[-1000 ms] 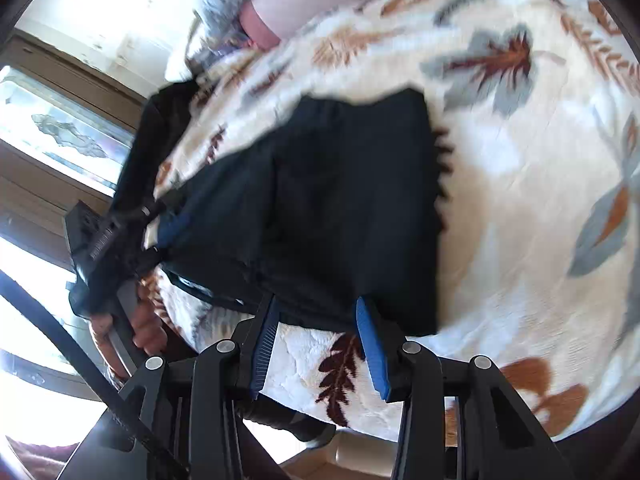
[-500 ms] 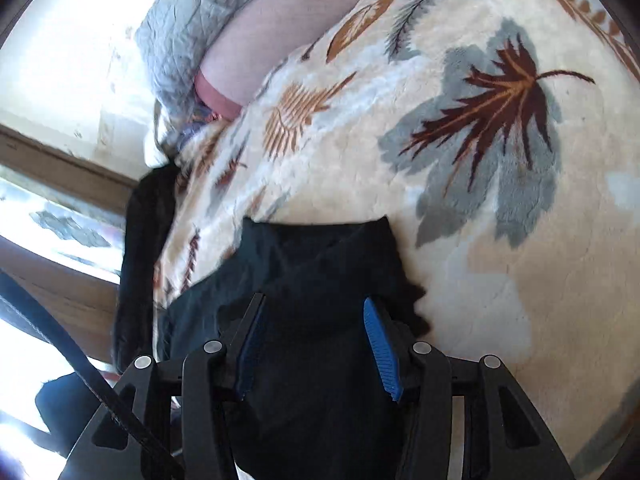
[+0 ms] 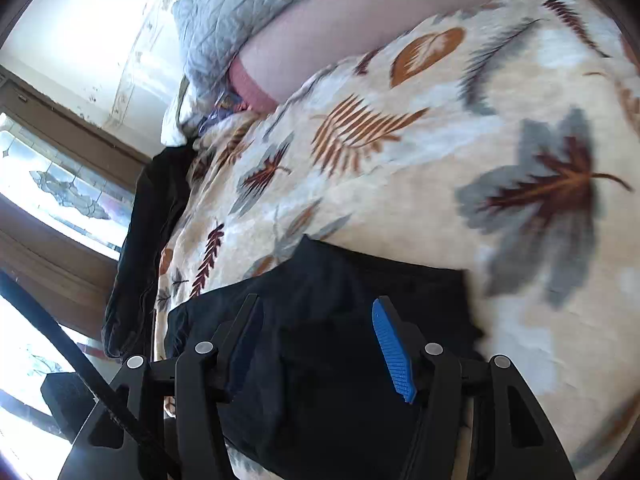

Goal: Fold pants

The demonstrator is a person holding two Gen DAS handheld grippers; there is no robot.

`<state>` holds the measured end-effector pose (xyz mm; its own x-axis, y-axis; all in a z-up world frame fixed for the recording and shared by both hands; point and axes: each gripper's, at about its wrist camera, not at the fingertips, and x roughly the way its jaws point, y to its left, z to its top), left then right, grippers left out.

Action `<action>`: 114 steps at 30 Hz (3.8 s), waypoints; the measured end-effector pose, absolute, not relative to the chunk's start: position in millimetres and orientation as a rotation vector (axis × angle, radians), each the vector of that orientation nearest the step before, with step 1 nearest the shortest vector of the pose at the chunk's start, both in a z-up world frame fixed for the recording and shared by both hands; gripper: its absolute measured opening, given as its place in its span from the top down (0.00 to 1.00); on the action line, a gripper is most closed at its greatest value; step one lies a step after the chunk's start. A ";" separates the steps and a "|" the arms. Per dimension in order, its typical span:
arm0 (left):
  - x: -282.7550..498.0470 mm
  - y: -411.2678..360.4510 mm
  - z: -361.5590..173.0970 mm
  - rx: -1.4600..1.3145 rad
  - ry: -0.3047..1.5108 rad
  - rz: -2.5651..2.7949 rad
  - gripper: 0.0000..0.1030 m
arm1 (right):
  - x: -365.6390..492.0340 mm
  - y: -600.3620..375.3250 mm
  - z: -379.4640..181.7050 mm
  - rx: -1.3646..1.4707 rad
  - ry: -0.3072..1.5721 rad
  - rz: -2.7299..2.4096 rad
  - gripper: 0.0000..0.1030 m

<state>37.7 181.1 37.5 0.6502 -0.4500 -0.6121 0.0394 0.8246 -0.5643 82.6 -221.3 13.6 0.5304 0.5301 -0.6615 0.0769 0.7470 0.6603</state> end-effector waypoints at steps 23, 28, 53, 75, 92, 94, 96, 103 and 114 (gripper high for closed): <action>47.4 239.8 -19.1 -0.705 0.889 -0.162 0.17 | 135.9 -44.7 47.6 0.253 1.141 0.435 0.26; 42.6 241.7 -19.0 -0.690 0.898 -0.151 0.38 | 146.0 22.5 43.3 0.165 1.262 0.583 0.26; 30.5 235.4 -9.1 -0.673 0.856 -0.261 0.73 | 149.8 175.2 10.4 -0.473 1.461 0.466 0.69; 40.4 222.8 -19.5 -0.937 0.865 -0.656 0.58 | 103.0 -73.4 63.4 0.286 1.169 0.482 0.80; 42.7 194.7 -14.2 -0.875 0.925 -0.788 0.47 | 62.3 -261.8 34.9 0.615 0.968 0.215 0.66; 42.3 194.0 -15.5 -0.862 0.934 -0.776 0.47 | 58.2 -283.1 25.4 0.627 0.974 0.091 0.54; 42.7 194.3 -17.1 -0.860 0.939 -0.764 0.47 | 51.0 -297.6 24.2 0.684 0.954 0.084 0.50; 44.2 189.9 -21.5 -0.837 0.959 -0.746 0.47 | 10.8 -287.5 39.3 0.622 0.925 0.159 0.43; 40.7 171.3 -25.7 -0.721 1.017 -0.717 0.47 | 5.9 -230.7 3.6 0.477 1.044 0.233 0.90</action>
